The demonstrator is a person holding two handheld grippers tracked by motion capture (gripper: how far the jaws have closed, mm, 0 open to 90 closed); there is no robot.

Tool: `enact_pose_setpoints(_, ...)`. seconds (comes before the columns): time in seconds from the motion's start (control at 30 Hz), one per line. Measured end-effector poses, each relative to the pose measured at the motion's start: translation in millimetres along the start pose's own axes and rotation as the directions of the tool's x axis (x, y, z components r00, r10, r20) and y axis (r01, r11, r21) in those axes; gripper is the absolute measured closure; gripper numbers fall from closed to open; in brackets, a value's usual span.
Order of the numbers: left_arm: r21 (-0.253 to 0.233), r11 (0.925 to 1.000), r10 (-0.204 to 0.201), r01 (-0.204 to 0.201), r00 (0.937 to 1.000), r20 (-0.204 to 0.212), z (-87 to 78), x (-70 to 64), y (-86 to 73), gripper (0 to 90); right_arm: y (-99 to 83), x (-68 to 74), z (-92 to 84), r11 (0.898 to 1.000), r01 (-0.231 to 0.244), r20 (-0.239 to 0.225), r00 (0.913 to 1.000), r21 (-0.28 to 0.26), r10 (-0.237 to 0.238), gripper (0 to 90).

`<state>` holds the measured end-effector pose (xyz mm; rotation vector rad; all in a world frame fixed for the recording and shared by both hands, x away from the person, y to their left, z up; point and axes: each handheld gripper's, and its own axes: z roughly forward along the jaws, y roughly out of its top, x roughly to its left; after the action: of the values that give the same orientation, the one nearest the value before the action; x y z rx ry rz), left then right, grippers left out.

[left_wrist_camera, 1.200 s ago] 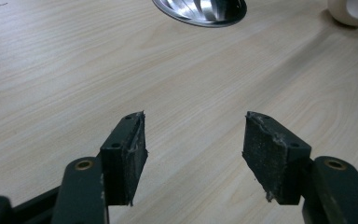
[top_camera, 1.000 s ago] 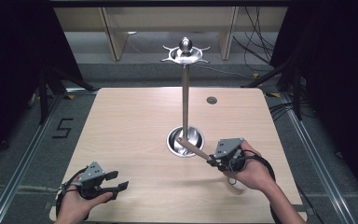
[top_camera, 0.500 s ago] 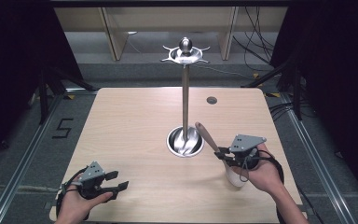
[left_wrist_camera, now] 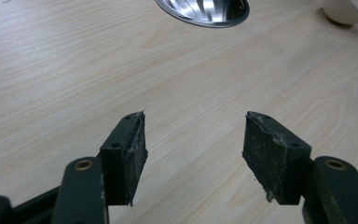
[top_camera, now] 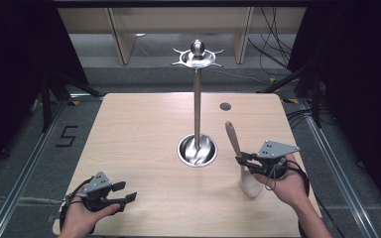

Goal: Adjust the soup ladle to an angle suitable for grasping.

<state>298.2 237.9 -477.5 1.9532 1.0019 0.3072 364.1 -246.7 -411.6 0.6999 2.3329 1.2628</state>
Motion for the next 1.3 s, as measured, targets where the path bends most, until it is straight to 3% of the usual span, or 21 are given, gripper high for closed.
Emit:
enact_pose_setpoints(0.1,-0.001,1.0000,0.002,-0.002,1.0000,-0.003,-0.2,0.5,0.1,38.5,-0.5,-1.4,-1.8,1.000,-0.003,0.003,1.0000,-0.012,0.003,78.5)
enact_pose_setpoints(0.13,0.000,1.0000,0.007,-0.007,1.0000,-0.005,-0.2,1.0,0.2,38.5,-1.3,-1.8,-4.3,0.999,-0.029,0.004,0.9996,-0.018,0.029,78.5)
enact_pose_setpoints(0.23,-0.002,1.0000,0.002,-0.002,1.0000,-0.003,-0.1,0.4,0.1,38.5,-2.6,-2.6,-4.8,0.998,-0.035,0.008,0.9994,-0.059,0.035,78.5)
enact_pose_setpoints(0.33,-0.003,1.0000,0.003,-0.003,1.0000,-0.002,-0.2,0.4,0.2,38.5,-2.2,-4.2,-7.1,0.998,-0.029,0.004,0.9996,-0.062,0.030,78.5)
enact_pose_setpoints(0.4,-0.003,1.0000,0.003,-0.003,1.0000,-0.002,-0.2,0.3,0.2,38.5,-1.1,-3.0,-10.3,0.996,-0.064,0.006,0.9979,-0.068,0.065,78.5)
enact_pose_setpoints(0.6,-0.004,1.0000,0.002,-0.002,1.0000,0.000,-0.2,0.3,0.3,38.5,1.7,-4.1,-12.5,0.992,-0.071,0.010,0.9974,-0.104,0.072,78.5)
enact_pose_setpoints(0.73,-0.006,1.0000,0.002,-0.002,1.0000,0.001,-0.1,0.6,0.3,38.5,4.1,-6.5,-14.4,0.993,-0.046,0.013,0.9988,-0.109,0.048,78.4)
enact_pose_setpoints(0.8,-0.010,0.9999,0.003,-0.003,1.0000,-0.005,-0.2,-0.1,0.4,38.6,5.1,-5.1,-14.8,0.990,-0.070,0.020,0.9971,-0.125,0.073,78.5)
enact_pose_setpoints(0.9,-0.007,0.9999,0.011,-0.011,0.9999,-0.002,0.0,-0.9,1.2,38.6,6.9,-7.2,-16.1,0.990,-0.058,0.015,0.9980,-0.125,0.061,78.5)
enact_pose_setpoints(0.93,-0.016,0.9999,0.005,-0.005,1.0000,-0.006,0.6,-1.8,1.2,38.6,8.5,-5.6,-16.9,0.988,-0.084,0.020,0.9960,-0.133,0.087,78.5)
enact_pose_setpoints(1.07,-0.013,0.9999,0.004,-0.004,1.0000,0.002,1.5,-1.7,1.6,38.6,11.9,-5.0,-18.5,0.985,-0.098,0.017,0.9947,-0.140,0.101,78.4)
enact_pose_setpoints(1.13,-0.015,0.9998,0.009,-0.009,1.0000,0.000,1.6,-1.0,2.4,38.6,12.3,-5.7,-17.8,0.983,-0.097,0.014,0.9948,-0.157,0.101,78.4)
enact_pose_setpoints(1.17,-0.015,0.9999,0.005,-0.005,1.0000,-0.002,1.7,-1.1,2.7,38.6,13.0,-9.0,-18.2,0.984,-0.069,0.017,0.9972,-0.161,0.073,78.5)
enact_pose_setpoints(1.2,-0.016,0.9999,0.002,-0.002,1.0000,-0.003,1.9,-1.2,3.0,38.6,13.7,-8.8,-18.8,0.983,-0.098,0.007,0.9949,-0.157,0.100,78.4)
enact_pose_setpoints(1.27,-0.020,0.9997,-0.014,0.014,0.9999,-0.003,2.7,-2.0,3.9,38.6,14.0,-9.8,-17.5,0.979,-0.103,0.022,0.9938,-0.177,0.109,78.5)
enact_pose_setpoints(1.3,-0.025,0.9997,0.005,-0.005,1.0000,-0.004,2.7,-1.0,4.7,38.6,14.0,-9.8,-17.5,0.979,-0.103,0.022,0.9938,-0.177,0.109,78.5)
